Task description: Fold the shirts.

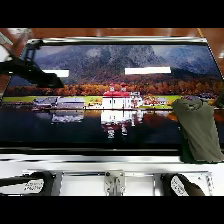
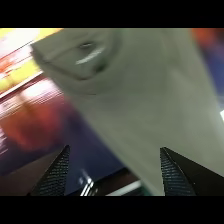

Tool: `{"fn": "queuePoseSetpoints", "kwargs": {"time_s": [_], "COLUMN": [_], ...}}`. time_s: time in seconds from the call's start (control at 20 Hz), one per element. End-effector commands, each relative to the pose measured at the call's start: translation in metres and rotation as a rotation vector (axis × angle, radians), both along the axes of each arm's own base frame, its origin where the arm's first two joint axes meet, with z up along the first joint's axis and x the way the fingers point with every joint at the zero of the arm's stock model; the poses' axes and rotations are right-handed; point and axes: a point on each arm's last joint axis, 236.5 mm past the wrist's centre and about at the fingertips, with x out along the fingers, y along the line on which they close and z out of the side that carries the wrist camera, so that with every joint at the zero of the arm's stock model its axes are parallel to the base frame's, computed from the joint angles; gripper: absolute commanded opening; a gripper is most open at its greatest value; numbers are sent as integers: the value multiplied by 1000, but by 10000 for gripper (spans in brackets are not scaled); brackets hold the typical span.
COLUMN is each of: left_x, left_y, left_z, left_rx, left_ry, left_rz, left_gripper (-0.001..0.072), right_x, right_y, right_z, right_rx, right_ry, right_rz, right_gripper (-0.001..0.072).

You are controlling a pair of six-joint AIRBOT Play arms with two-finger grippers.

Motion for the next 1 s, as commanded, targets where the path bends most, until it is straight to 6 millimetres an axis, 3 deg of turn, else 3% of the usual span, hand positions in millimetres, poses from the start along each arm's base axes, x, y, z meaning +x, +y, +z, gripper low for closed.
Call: {"fn": "queuePoseSetpoints", "kwargs": {"time_s": [0.0,0.1,0.25,0.55,0.95], "left_x": [-10,-30,-55,-23,-14], "left_y": [-26,-34,-52,-61,-42], "left_z": [-22,-44,-62,-58,-64], "left_rx": [138,120,37,-5,88], "left_ry": [1,93,198,74,31], "left_rz": [-60,-56,-70,-29,-54], "left_gripper": [596,595,593,592,592], "right_x": [16,9,11,13,13], "right_y": [70,89,107,114,114], "right_z": [-35,-57,-72,-72,-72], "right_rx": [99,118,123,140,140], "right_ry": [151,276,327,322,322], "right_rz": [165,229,282,296,296], "right_gripper": [683,683,683,682,682]}}
